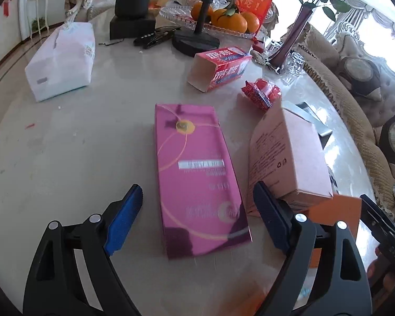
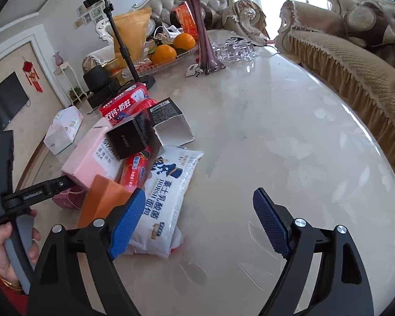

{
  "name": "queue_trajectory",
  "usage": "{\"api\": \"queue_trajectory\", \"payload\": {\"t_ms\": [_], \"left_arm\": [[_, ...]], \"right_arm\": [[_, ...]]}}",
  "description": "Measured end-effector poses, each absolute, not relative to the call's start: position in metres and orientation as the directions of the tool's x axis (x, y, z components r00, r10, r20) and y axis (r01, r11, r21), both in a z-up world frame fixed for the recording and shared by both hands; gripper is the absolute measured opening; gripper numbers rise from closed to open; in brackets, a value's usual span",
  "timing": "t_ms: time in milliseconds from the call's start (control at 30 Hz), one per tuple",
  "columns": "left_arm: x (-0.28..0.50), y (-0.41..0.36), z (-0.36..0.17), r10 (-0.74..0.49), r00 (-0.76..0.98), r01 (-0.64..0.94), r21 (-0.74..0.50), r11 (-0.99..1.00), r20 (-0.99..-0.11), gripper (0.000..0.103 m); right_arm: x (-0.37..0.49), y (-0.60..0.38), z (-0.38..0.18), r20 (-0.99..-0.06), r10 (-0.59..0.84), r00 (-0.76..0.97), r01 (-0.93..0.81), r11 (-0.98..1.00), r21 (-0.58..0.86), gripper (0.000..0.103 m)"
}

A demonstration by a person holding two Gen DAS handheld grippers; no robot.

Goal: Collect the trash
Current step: 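Grasp the pink BB cream box with the left gripper while the right grasps the white bread packet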

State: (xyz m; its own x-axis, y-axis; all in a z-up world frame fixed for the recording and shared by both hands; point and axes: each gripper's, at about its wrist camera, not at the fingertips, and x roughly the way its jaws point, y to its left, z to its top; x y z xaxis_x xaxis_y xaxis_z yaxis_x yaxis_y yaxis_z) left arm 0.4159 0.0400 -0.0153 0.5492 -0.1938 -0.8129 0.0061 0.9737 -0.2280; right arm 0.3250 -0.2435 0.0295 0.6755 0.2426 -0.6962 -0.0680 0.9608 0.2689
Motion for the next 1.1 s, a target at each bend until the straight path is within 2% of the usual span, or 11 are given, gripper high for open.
{"api": "queue_trajectory", "payload": {"t_ms": [167, 300, 467, 533, 600, 667, 700, 800, 933, 1100], "left_arm": [[0.420, 0.045, -0.017, -0.130, 0.568, -0.031, -0.179, 0.983, -0.812, 0.084], [0.416, 0.046, -0.017, -0.131, 0.570, 0.001, -0.158, 0.987, -0.811, 0.084], [0.418, 0.035, -0.021, -0.052, 0.581, 0.014, -0.054, 0.998, -0.812, 0.083], [0.418, 0.032, -0.021, -0.026, 0.589, 0.013, -0.023, 1.000, -0.807, 0.082], [0.418, 0.032, -0.020, -0.026, 0.593, 0.017, -0.019, 1.000, -0.805, 0.071], [0.419, 0.031, -0.019, 0.009, 0.598, 0.024, 0.029, 0.999, -0.802, 0.056], [0.418, 0.032, -0.019, 0.002, 0.597, 0.028, 0.024, 0.999, -0.802, 0.056], [0.418, 0.038, -0.017, -0.035, 0.589, 0.040, -0.014, 0.999, -0.808, 0.056], [0.406, 0.056, -0.014, -0.138, 0.587, 0.031, -0.149, 0.988, -0.798, 0.056], [0.362, 0.076, 0.005, -0.189, 0.634, 0.037, -0.215, 0.976, -0.749, 0.056]], "right_arm": [[0.342, -0.239, 0.030, -0.732, 0.259, 0.630, -0.056, 0.956, 0.290, 0.080], [0.362, -0.235, 0.023, -0.777, 0.313, 0.546, -0.041, 0.936, 0.348, 0.080], [0.380, -0.218, 0.021, -0.836, 0.291, 0.466, -0.038, 0.950, 0.310, 0.080], [0.380, -0.212, 0.020, -0.852, 0.266, 0.451, -0.057, 0.961, 0.270, 0.080], [0.376, -0.204, 0.020, -0.862, 0.229, 0.452, -0.092, 0.973, 0.211, 0.078], [0.375, -0.205, 0.021, -0.858, 0.244, 0.451, -0.103, 0.970, 0.222, 0.062], [0.374, -0.206, 0.022, -0.857, 0.262, 0.444, -0.112, 0.965, 0.237, 0.037], [0.370, -0.207, 0.022, -0.853, 0.256, 0.455, -0.119, 0.967, 0.226, 0.031], [0.355, -0.223, 0.027, -0.794, 0.374, 0.480, -0.100, 0.922, 0.374, 0.030], [0.315, -0.249, 0.051, -0.705, 0.431, 0.564, -0.101, 0.883, 0.459, 0.030]]}}
